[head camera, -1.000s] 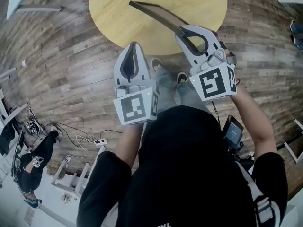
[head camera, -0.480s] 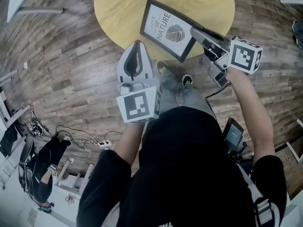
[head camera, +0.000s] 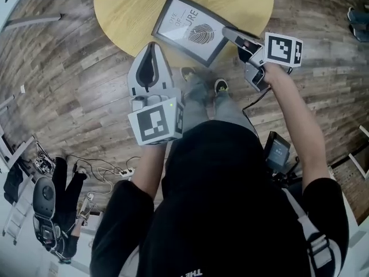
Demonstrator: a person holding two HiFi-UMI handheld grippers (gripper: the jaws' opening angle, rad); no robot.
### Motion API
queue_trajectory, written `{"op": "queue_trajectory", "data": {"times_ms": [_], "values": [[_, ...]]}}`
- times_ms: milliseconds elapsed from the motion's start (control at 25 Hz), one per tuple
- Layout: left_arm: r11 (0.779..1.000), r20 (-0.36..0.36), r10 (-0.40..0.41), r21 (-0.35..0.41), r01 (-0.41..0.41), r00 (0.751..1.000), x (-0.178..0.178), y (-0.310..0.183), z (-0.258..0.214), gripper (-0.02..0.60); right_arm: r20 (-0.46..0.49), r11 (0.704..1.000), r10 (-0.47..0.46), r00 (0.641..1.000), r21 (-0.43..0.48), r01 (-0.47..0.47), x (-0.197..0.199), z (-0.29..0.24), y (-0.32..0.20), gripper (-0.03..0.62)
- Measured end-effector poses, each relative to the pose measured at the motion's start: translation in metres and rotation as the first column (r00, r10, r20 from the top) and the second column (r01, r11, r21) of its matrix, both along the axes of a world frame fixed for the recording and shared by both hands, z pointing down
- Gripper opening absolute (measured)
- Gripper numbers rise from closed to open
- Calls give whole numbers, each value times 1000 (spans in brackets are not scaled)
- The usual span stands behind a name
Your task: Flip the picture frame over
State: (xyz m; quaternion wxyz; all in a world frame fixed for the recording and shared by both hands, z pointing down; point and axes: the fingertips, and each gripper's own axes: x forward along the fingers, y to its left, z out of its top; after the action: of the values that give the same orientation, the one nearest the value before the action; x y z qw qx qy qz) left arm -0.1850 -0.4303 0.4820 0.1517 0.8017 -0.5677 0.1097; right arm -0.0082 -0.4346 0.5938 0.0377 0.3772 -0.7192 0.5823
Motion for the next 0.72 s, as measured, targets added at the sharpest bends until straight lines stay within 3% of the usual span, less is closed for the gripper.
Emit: {"op": "queue_trajectory", "data": {"times_ms": [720], "values": [[1000, 4, 21, -13, -21, 1000, 3, -8, -4, 23, -220, 997, -55, 974, -69, 41, 6, 48, -11, 131]]}}
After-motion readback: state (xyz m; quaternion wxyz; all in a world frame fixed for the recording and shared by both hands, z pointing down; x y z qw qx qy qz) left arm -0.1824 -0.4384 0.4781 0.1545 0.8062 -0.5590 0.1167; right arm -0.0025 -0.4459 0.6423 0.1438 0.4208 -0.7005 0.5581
